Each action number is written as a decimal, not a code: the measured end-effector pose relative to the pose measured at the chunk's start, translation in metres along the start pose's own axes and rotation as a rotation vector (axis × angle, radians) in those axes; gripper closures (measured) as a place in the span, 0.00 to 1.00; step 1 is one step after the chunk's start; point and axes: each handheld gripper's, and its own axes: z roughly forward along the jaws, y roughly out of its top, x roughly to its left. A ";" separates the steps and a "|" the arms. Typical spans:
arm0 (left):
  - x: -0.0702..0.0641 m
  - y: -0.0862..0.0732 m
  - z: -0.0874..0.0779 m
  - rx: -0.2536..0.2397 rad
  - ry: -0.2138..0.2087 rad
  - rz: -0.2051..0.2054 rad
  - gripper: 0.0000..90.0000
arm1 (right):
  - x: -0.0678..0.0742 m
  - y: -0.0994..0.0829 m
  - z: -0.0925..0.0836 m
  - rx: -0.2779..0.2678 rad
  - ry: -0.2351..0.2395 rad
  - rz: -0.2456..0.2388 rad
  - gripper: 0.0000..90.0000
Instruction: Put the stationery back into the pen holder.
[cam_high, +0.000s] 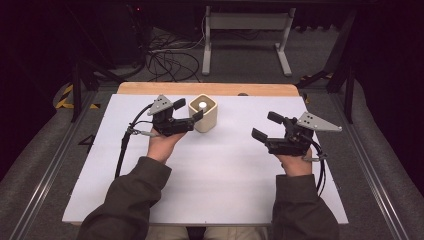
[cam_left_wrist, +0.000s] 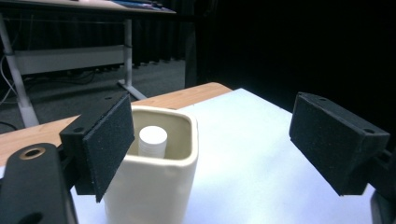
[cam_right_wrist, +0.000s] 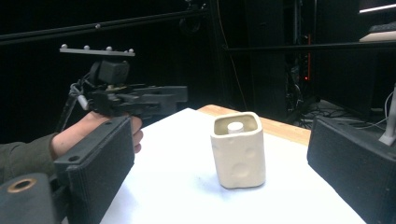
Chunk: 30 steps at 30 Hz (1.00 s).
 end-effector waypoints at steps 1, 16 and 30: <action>0.000 -0.001 -0.003 0.002 0.002 0.011 0.16 | 0.000 0.000 0.000 -0.002 -0.003 0.001 0.09; -0.004 -0.007 -0.037 -0.016 0.012 0.036 0.12 | -0.002 -0.002 0.002 0.013 -0.009 0.008 0.09; -0.006 -0.009 -0.068 -0.037 0.013 0.044 0.11 | -0.002 -0.002 -0.001 0.004 -0.014 0.015 0.09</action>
